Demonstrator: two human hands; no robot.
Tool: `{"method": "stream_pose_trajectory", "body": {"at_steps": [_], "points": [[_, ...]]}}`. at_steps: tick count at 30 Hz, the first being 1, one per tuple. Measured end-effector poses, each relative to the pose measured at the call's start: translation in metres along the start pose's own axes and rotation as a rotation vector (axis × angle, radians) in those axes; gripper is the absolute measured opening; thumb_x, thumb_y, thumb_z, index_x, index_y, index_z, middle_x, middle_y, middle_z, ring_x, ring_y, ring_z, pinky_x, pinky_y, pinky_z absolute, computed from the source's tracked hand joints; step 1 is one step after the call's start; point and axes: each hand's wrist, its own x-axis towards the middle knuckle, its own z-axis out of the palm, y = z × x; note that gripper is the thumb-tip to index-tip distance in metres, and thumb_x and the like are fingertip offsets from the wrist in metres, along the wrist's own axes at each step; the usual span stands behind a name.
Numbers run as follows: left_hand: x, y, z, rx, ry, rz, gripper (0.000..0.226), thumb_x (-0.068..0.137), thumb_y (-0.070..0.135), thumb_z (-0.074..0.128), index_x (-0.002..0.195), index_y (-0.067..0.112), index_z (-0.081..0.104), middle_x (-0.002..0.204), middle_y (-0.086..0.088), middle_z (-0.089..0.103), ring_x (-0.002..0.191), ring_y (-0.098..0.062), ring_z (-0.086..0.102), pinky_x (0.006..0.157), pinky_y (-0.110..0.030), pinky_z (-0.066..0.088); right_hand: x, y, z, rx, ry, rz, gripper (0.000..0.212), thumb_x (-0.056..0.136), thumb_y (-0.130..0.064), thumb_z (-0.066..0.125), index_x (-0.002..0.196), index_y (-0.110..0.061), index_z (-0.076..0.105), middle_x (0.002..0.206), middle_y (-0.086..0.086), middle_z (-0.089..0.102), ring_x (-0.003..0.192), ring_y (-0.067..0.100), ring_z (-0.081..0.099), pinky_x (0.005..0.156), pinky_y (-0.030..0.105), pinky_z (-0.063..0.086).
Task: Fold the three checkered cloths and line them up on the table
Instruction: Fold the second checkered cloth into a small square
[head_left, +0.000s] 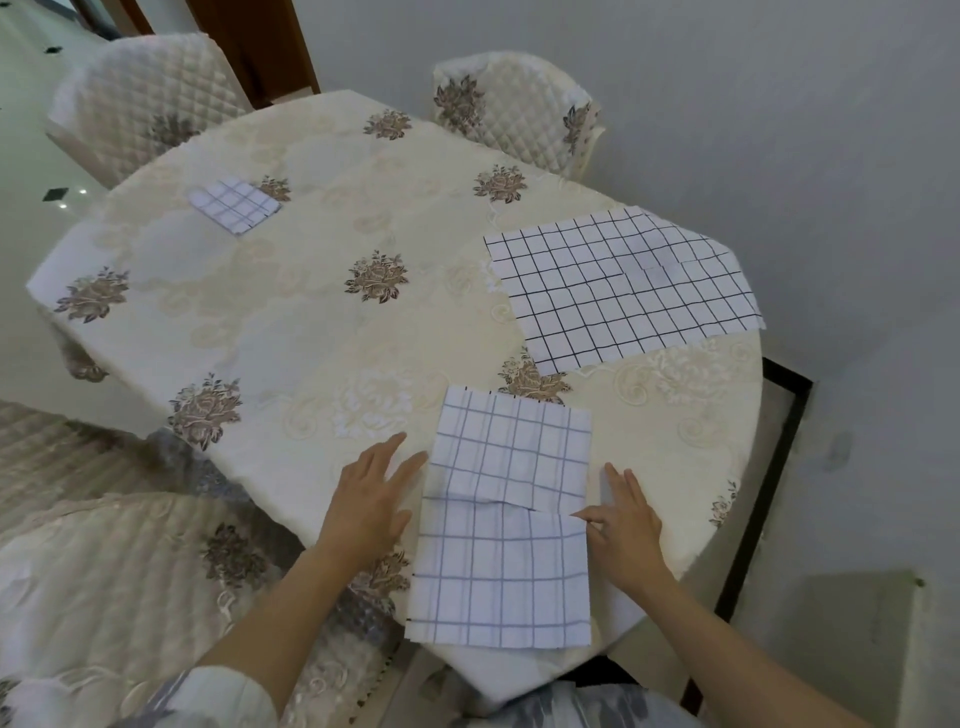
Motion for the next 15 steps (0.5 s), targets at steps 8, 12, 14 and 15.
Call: {"method": "stream_pose_trajectory", "body": {"at_steps": [8, 12, 14, 15], "points": [[0.013, -0.001, 0.011, -0.035, -0.048, 0.161, 0.091, 0.07, 0.059, 0.074, 0.147, 0.035, 0.031, 0.16, 0.001, 0.018, 0.139, -0.027, 0.028, 0.104, -0.044, 0.036, 0.001, 0.003, 0.001, 0.003, -0.031, 0.052, 0.019, 0.096, -0.031, 0.057, 0.1, -0.044, 0.07, 0.162, -0.005, 0.006, 0.148, 0.015, -0.012, 0.114, 0.044, 0.008], [0.01, -0.008, 0.011, -0.139, 0.076, 0.08, 0.074, 0.078, 0.037, 0.074, 0.144, 0.03, 0.041, 0.157, -0.001, 0.026, 0.133, -0.028, 0.035, 0.098, -0.045, 0.04, 0.003, 0.004, -0.001, 0.005, -0.04, 0.05, 0.017, 0.096, -0.035, 0.055, 0.099, -0.044, 0.07, 0.162, -0.004, 0.005, 0.148, 0.016, -0.014, 0.115, 0.046, 0.007], [0.012, -0.011, 0.008, -0.13, 0.118, 0.028, 0.07, 0.079, 0.026, 0.073, 0.142, 0.028, 0.043, 0.154, -0.002, 0.031, 0.131, -0.029, 0.039, 0.094, -0.046, 0.045, 0.004, 0.003, -0.002, -0.001, -0.039, 0.049, 0.017, 0.097, -0.037, 0.055, 0.099, -0.043, 0.07, 0.162, -0.003, 0.005, 0.148, 0.017, -0.014, 0.115, 0.047, 0.008], [0.015, -0.012, 0.007, -0.113, 0.114, 0.019, 0.072, 0.078, 0.026, 0.074, 0.142, 0.028, 0.042, 0.154, -0.003, 0.031, 0.131, -0.029, 0.039, 0.093, -0.047, 0.046, 0.004, 0.003, -0.003, -0.001, -0.043, 0.052, 0.017, 0.097, -0.038, 0.054, 0.1, -0.042, 0.071, 0.162, -0.003, 0.005, 0.148, 0.018, -0.014, 0.115, 0.047, 0.007]]}}
